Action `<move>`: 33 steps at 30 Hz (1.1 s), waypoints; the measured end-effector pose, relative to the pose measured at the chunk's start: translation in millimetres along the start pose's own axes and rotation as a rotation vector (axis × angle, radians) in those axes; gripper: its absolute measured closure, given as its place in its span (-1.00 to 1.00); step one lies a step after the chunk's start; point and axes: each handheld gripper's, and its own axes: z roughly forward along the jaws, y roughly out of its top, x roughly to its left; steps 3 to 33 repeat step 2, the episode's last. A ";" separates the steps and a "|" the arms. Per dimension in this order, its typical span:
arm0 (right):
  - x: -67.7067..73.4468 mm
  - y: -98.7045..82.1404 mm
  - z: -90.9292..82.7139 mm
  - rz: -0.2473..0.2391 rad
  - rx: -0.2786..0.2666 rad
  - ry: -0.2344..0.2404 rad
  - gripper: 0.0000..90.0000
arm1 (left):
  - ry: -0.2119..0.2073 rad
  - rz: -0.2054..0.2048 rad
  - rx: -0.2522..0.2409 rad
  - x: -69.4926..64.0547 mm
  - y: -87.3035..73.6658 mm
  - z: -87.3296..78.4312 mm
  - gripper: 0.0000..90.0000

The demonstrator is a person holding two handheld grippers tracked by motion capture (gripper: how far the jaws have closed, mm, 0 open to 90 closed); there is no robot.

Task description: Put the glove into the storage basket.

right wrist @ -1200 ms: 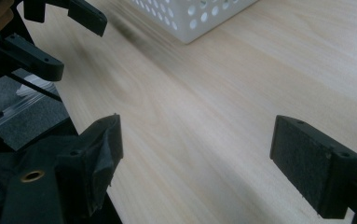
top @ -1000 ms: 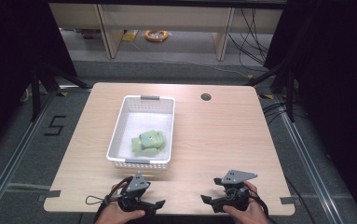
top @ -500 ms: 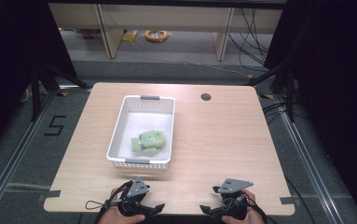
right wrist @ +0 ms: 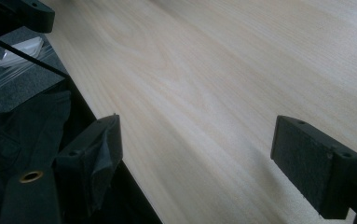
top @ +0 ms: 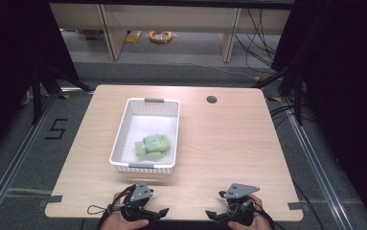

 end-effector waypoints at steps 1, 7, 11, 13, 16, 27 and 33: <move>1.1 -0.1 -1.0 0.023 0.007 -0.017 -0.61 | 0.000 -0.003 -0.003 0.0 0.0 0.3 -0.64; 0.3 0.0 -0.9 0.014 0.000 -0.018 -0.61 | -0.003 -0.028 -0.005 -1.0 -0.6 0.9 -0.64; 0.3 0.0 -0.9 0.014 0.000 -0.018 -0.61 | -0.003 -0.028 -0.005 -1.0 -0.6 0.9 -0.64; 0.3 0.0 -0.9 0.014 0.000 -0.018 -0.61 | -0.003 -0.028 -0.005 -1.0 -0.6 0.9 -0.64; 0.3 0.0 -0.9 0.014 0.000 -0.018 -0.61 | -0.003 -0.028 -0.005 -1.0 -0.6 0.9 -0.64; 0.3 0.0 -0.9 0.014 0.000 -0.018 -0.61 | -0.003 -0.028 -0.005 -1.0 -0.6 0.9 -0.64; 0.3 0.0 -0.9 0.014 0.000 -0.018 -0.61 | -0.003 -0.028 -0.005 -1.0 -0.6 0.9 -0.64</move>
